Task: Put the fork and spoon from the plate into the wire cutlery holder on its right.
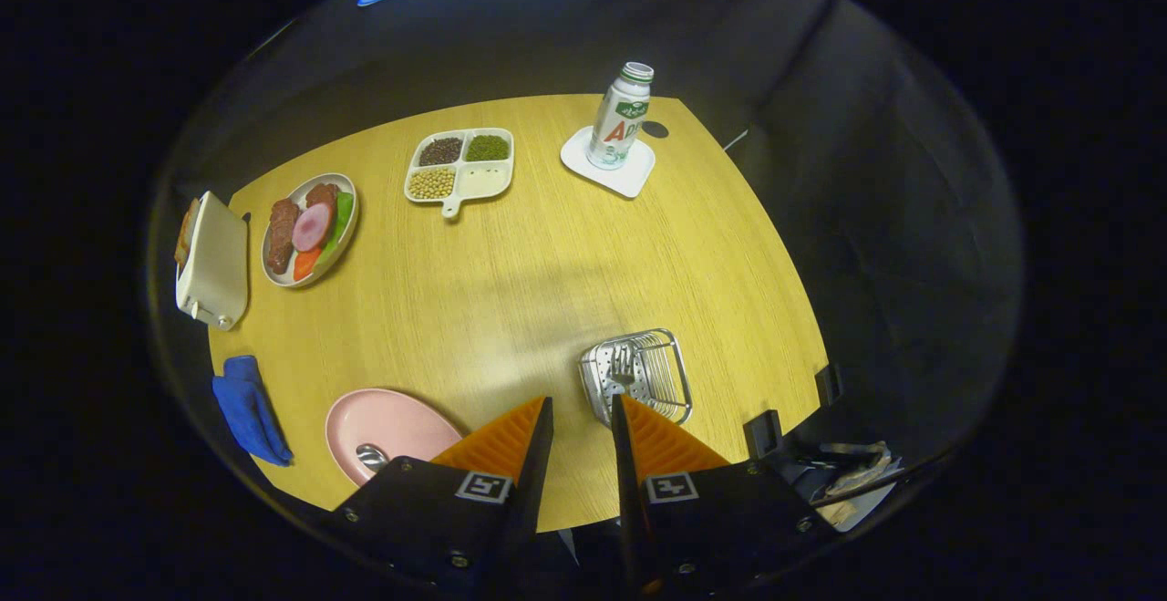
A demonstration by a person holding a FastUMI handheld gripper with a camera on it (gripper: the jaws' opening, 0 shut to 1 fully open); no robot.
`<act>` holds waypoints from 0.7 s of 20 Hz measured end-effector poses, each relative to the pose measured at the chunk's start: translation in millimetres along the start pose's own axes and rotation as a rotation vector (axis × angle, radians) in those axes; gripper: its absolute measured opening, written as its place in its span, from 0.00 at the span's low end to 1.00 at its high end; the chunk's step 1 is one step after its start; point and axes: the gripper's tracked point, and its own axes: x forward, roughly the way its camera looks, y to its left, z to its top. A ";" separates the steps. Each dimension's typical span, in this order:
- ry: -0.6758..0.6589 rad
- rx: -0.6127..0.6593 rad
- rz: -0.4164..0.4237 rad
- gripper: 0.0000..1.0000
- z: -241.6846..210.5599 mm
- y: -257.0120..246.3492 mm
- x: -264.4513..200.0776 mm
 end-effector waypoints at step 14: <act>0.080 -0.340 0.130 0.39 -117.7 171.2 -1.7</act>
